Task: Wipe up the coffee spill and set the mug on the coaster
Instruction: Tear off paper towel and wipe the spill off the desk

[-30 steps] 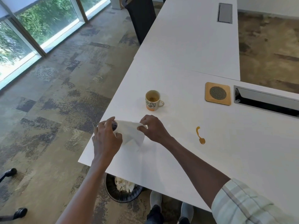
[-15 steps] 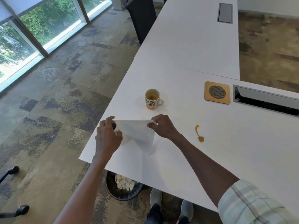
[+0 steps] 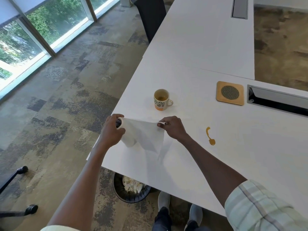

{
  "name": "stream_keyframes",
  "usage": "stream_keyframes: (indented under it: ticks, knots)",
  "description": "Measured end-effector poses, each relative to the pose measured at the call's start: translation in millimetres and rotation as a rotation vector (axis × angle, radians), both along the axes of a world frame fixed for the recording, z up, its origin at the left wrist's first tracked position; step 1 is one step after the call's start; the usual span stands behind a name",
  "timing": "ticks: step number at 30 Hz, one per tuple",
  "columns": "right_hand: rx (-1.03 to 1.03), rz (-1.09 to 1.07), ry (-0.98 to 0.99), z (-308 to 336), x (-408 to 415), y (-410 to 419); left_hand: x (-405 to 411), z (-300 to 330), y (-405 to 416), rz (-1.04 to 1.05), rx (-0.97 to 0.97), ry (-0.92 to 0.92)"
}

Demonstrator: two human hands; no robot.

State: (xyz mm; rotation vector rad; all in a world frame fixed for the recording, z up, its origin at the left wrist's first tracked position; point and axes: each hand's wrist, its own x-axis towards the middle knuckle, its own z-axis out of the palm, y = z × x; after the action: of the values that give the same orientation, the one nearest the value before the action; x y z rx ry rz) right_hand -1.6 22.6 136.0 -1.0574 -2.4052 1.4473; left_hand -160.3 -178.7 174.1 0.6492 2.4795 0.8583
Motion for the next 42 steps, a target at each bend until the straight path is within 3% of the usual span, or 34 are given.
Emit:
stream_keyframes:
  ticks: [7,13,15,19,23,28,31,36,42]
  knots:
    - [-0.004,-0.051,-0.01,-6.6,-8.1,-2.6,-9.2,2.3,5.5,-0.001,0.009,-0.014]
    - [0.045,0.086,-0.059,1.2,-15.1,-4.8,-11.7,2.6,7.2,-0.059,-0.022,-0.009]
    - [0.154,0.173,-0.073,8.7,-21.8,-8.3,-12.3,2.3,7.7,-0.098,-0.022,-0.013]
    - [0.624,0.341,0.048,31.4,-45.6,-22.2,-13.9,0.7,9.2,-0.17,-0.037,0.013]
    - [0.744,0.504,0.045,46.7,-70.1,-45.1,-16.6,-3.5,8.7,-0.21,-0.036,0.02]
    - [0.844,0.514,0.027,51.1,-81.0,-61.1,-15.8,-6.8,4.2,-0.23,-0.012,-0.021]
    - [0.788,0.489,0.052,49.9,-83.4,-64.0,-18.9,-7.5,0.1,-0.248,-0.007,-0.026]
    - [0.353,0.352,0.126,46.7,-88.2,-61.6,-14.4,-8.7,-6.9,-0.237,0.034,0.085]
    - [0.1,0.136,0.16,33.4,-88.5,-72.2,-4.9,-8.4,-11.8,-0.173,0.07,0.11]
